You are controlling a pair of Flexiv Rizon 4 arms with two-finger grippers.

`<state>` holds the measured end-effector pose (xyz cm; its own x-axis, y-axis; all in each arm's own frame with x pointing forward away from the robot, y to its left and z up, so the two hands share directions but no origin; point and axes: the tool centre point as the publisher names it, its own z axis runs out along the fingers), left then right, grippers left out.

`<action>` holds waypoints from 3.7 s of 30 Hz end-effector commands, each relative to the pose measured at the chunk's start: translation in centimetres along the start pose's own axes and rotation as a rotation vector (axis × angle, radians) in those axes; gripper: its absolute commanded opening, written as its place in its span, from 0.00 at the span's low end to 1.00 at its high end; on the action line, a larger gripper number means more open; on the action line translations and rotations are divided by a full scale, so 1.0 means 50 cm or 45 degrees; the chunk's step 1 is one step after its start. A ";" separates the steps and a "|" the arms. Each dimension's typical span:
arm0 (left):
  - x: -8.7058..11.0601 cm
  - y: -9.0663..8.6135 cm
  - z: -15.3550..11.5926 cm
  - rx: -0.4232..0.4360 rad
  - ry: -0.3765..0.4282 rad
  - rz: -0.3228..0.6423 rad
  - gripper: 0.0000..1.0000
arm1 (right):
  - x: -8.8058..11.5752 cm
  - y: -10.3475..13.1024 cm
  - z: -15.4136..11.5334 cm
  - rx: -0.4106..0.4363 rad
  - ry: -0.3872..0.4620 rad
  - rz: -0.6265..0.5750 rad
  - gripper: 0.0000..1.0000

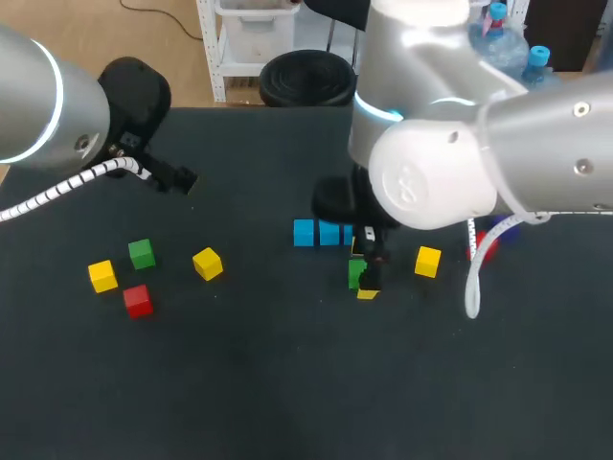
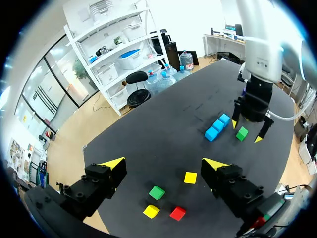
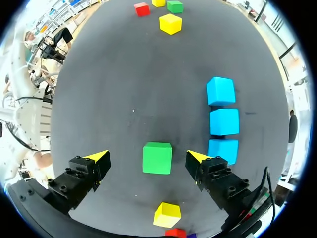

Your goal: Place the blue cubes, place green cubes on the blue cubes, place the yellow cubes on the green cubes, then place the red cubes on the yellow cubes, and place purple cube on the red cubes.

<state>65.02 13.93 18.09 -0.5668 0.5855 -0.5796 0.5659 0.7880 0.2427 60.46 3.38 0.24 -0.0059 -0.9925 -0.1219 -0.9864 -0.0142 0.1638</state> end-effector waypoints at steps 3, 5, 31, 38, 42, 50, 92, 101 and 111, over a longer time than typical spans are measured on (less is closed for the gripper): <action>-0.001 0.002 0.001 0.005 0.000 0.002 1.00 | -0.001 -0.014 0.016 0.003 0.024 -0.001 0.69; -0.001 0.002 0.001 0.005 0.000 0.002 1.00 | -0.001 -0.015 0.016 0.007 0.026 -0.006 0.45; -0.001 0.002 0.001 0.005 0.000 0.002 1.00 | -0.006 -0.003 -0.017 0.034 0.054 -0.068 0.00; -0.001 0.002 0.001 0.005 0.000 0.002 1.00 | -0.013 0.002 -0.058 0.057 0.067 -0.101 0.00; -0.001 0.002 0.001 0.005 0.000 0.002 1.00 | -0.008 -0.010 -0.078 0.067 0.069 -0.098 0.00; -0.001 0.002 0.001 0.005 0.000 0.002 1.00 | -0.002 -0.054 -0.081 0.104 0.091 -0.081 0.00; -0.001 0.002 0.001 0.005 0.000 0.002 1.00 | -0.039 -0.148 -0.090 0.094 0.028 -0.078 0.00; -0.001 0.002 0.001 0.005 0.000 0.002 1.00 | -0.042 -0.163 -0.086 0.065 0.043 -0.107 0.00; -0.001 0.002 0.001 0.005 0.000 0.002 1.00 | -0.047 -0.182 -0.092 0.051 0.019 -0.073 0.00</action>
<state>65.02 13.93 18.09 -0.5668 0.5855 -0.5796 0.5659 0.7880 0.2426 69.81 5.32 3.37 0.0559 -0.9922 -0.1117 -0.9919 -0.0680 0.1072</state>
